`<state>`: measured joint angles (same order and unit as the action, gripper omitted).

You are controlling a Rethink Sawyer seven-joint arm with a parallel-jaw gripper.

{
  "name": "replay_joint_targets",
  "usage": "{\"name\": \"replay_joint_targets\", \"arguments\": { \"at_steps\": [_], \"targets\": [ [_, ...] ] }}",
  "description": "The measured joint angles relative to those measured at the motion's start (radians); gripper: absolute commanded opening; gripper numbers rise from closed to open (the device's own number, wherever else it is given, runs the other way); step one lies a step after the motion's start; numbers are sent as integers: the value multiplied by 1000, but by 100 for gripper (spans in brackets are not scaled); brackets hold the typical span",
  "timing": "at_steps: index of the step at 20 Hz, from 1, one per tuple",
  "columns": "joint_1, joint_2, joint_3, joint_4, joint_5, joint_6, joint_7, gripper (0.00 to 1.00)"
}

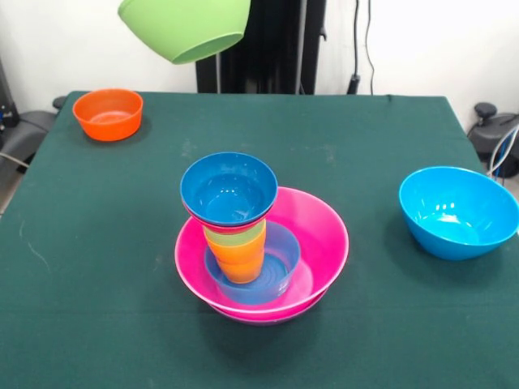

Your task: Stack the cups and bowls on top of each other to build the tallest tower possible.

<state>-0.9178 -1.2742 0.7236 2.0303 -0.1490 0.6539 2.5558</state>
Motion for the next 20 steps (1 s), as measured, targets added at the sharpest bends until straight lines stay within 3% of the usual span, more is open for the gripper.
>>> {"name": "replay_joint_targets", "arguments": {
  "at_steps": [11, 20],
  "targets": [
    [26, 35, 0, -60, -12, 1, 0, 0],
    [39, 94, -7, -89, -71, 1, 0, 0]
  ]
}}
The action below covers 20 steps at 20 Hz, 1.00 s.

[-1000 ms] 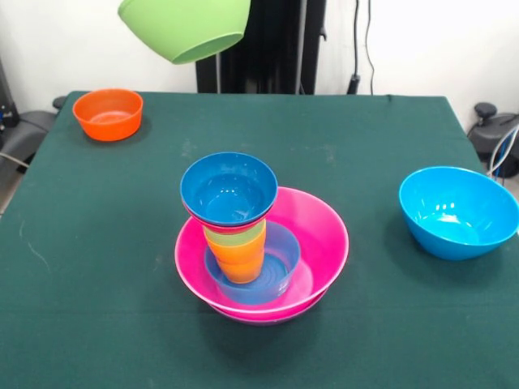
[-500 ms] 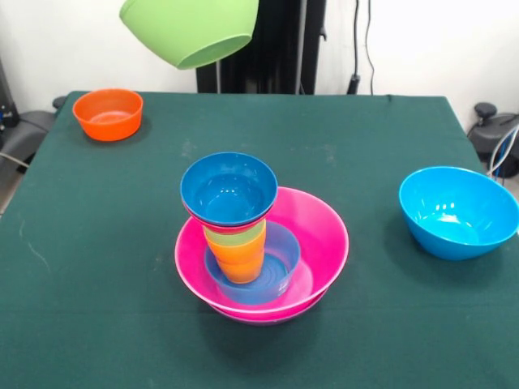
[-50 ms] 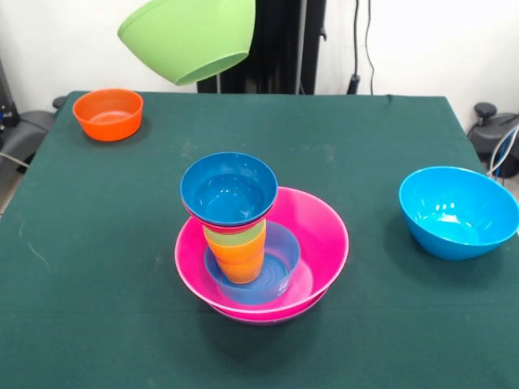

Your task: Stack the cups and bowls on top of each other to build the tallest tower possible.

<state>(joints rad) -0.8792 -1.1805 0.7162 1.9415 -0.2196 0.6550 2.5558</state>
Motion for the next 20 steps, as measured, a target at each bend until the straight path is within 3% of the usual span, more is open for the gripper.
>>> {"name": "replay_joint_targets", "arguments": {
  "at_steps": [20],
  "targets": [
    [30, 85, -27, -34, -62, -2, 0, 0]
  ]
}}
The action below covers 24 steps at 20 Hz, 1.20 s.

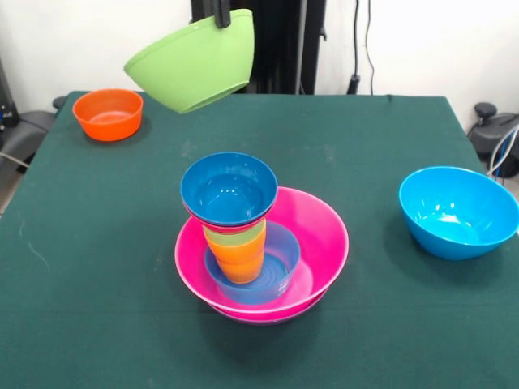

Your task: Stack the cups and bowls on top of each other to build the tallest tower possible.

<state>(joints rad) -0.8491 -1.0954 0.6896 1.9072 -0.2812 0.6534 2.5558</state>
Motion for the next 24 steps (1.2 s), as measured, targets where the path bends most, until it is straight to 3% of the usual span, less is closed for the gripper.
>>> {"name": "replay_joint_targets", "arguments": {
  "at_steps": [24],
  "targets": [
    [93, 65, -68, -103, -11, -41, 0, 0]
  ]
}}
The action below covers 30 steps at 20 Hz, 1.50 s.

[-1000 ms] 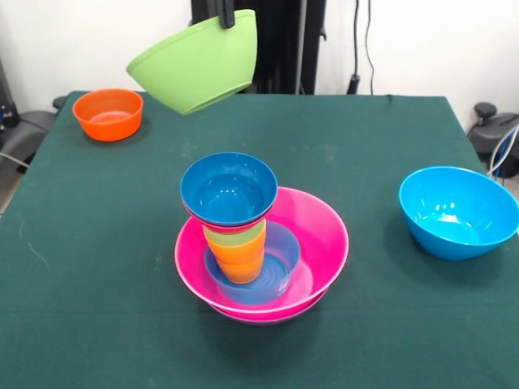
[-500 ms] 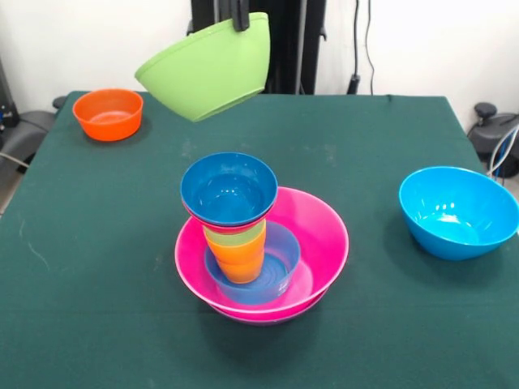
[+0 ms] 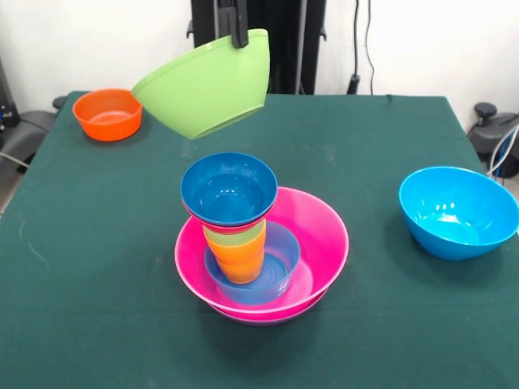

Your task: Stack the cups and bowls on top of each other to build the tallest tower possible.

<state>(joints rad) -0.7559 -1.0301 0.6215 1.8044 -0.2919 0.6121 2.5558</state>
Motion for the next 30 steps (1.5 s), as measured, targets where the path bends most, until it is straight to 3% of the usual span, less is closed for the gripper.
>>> {"name": "replay_joint_targets", "arguments": {
  "at_steps": [30],
  "targets": [
    [35, 96, -71, -17, -17, -94, 0, 0]
  ]
}}
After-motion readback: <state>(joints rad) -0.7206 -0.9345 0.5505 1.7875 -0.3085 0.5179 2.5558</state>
